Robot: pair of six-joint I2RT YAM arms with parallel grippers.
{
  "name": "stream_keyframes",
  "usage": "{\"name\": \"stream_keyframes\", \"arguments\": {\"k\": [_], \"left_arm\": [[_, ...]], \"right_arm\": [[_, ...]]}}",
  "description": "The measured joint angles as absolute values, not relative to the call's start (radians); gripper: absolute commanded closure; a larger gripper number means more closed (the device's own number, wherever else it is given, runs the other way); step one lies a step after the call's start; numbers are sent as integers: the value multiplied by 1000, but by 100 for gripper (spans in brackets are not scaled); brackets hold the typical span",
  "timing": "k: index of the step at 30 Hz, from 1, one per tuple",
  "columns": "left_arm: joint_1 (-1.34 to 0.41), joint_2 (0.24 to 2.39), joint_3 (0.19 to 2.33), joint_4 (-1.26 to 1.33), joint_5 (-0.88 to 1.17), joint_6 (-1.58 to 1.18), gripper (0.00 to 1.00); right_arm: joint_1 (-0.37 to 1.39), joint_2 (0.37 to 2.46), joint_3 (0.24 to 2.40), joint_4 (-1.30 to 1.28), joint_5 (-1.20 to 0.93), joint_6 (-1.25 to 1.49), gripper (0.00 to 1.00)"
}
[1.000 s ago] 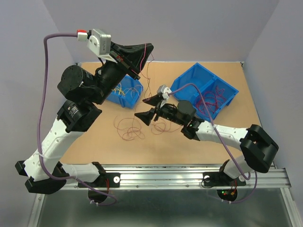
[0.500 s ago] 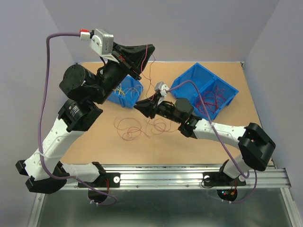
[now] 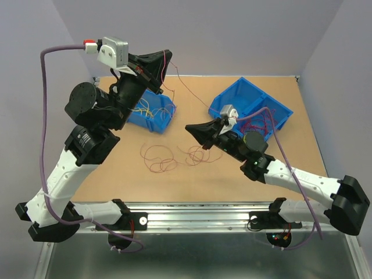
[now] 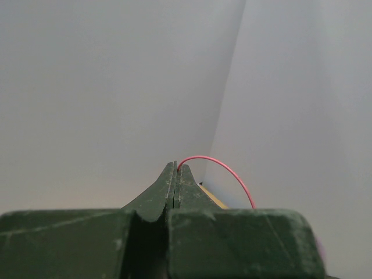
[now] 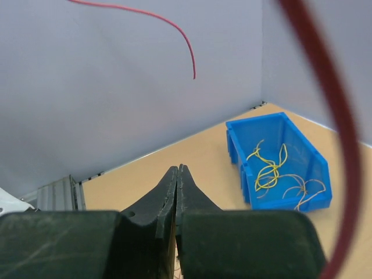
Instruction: Untangle the cables
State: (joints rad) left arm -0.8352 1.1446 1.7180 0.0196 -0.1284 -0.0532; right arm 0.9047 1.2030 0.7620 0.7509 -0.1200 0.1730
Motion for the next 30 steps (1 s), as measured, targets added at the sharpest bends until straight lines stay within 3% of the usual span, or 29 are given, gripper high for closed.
{"name": "stream_keyframes", "arguments": {"k": [9,15,25,30], "left_arm": [[-760,1163,1653,11,-105,-39,100],[-565,1181,1566,24,1,-61,100],[-311,1051,1089,191,176,-200,100],[-284,948,993,294,173,-221,100]], "right_arm": [[905,1081,743,626,-104,147,99],[905,1057,736,567,-84,134,99],[905,1043,671,522,45,137,99],[905,1057,665,505,62,140,99]]}}
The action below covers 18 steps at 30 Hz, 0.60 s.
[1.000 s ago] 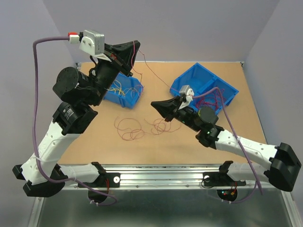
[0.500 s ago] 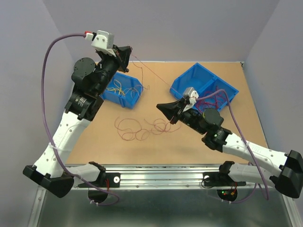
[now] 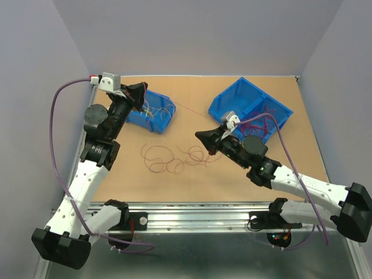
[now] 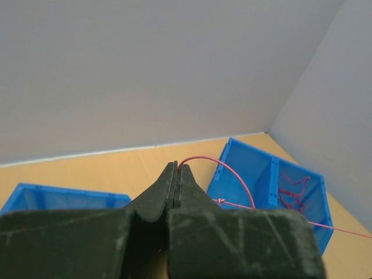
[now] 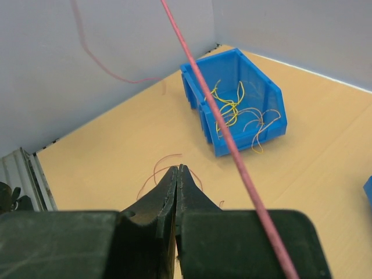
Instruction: Untangle the cables
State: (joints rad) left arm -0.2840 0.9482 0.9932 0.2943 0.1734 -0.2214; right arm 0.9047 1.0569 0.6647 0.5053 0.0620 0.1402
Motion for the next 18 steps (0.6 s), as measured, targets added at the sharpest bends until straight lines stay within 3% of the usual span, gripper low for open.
{"name": "stream_keyframes", "arguments": {"k": [8,9,12,18], "left_arm": [[-248,953,814,567,350,-228,100],[-247,970,778,596,384,-229,100],[-263,999,720,636,441,-230,100],[-280,1004,679,715,460,-230,100]], "right_arm": [[905,1044,664,508,76,155,99],[905,1042,664,509,80,156,96],[905,1041,664,508,84,157,73],[905,1088,665,507,85,157,71]]}}
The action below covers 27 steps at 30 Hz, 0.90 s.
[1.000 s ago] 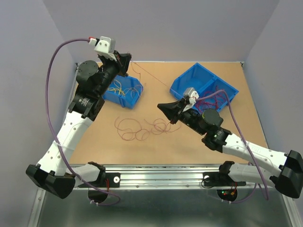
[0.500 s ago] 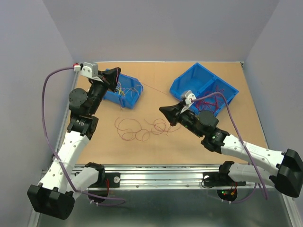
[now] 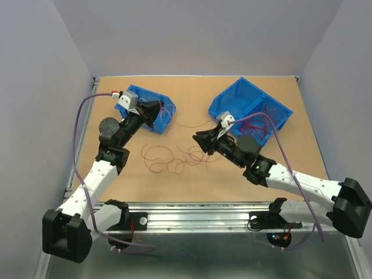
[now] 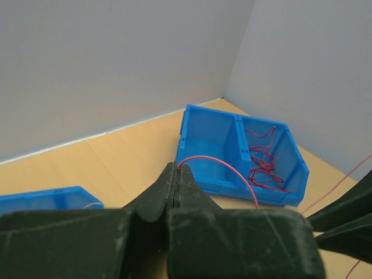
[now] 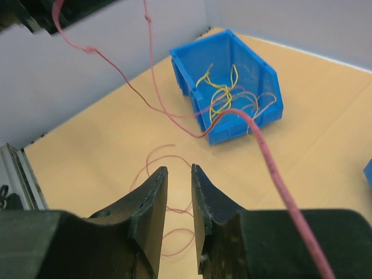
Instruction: Untangle the cables
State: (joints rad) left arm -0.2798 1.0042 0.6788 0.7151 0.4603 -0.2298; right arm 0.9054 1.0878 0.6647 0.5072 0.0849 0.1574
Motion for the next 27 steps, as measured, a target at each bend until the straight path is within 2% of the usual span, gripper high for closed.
{"name": "stream_keyframes", "arguments": {"k": [2,5,6,8,17,27], "left_arm": [[-280,989,673,732,458,-230,100],[-280,948,655,753,444,-230,100],[-280,934,651,760,434,-230,100],[-280,915,648,768,413,-230,100],[-280,834,628,768,333,-230,100],[-279,915,629,757,497,-244,100]], "right_arm": [[905,1129,665,500,81,157,66],[905,1173,665,488,71,155,28],[905,1181,665,480,71,157,10],[905,1194,665,469,71,155,3],[904,1198,678,443,154,161,1],[905,1264,679,461,-12,130,8]]}}
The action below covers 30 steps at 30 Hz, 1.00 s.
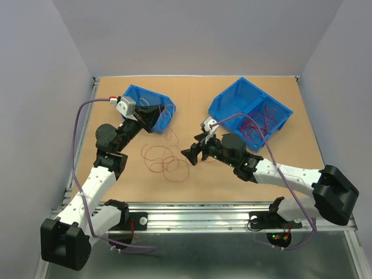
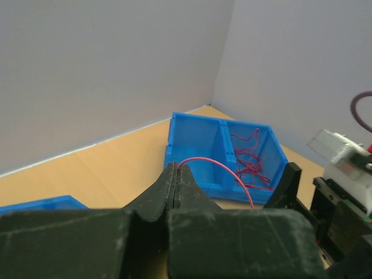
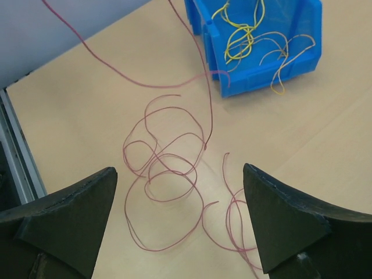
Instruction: Untangle the cables
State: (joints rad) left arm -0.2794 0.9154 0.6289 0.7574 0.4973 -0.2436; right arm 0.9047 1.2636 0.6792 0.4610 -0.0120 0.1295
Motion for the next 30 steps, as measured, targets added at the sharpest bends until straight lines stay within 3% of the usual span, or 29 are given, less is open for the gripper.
{"name": "stream_keyframes", "arguments": {"k": [11,17,24,25,27,30], "left_arm": [[-280,919,639,763,614,-271,100],[-280,919,640,766,639,-277,100],[-280,919,640,766,651,-287,100],[-280,919,641,766,651,-288,100],[-280,919,642,766,648,-288,100],[-279,920,642,762,633,-287,100]], "right_arm": [[905,1490,733,548,-48,99,14],[905,1580,818,595,29,83,25],[905,1650,860,614,52,76,66],[905,1656,860,613,52,76,82],[905,1660,860,611,49,78,99],[905,1653,860,609,37,90,99]]}}
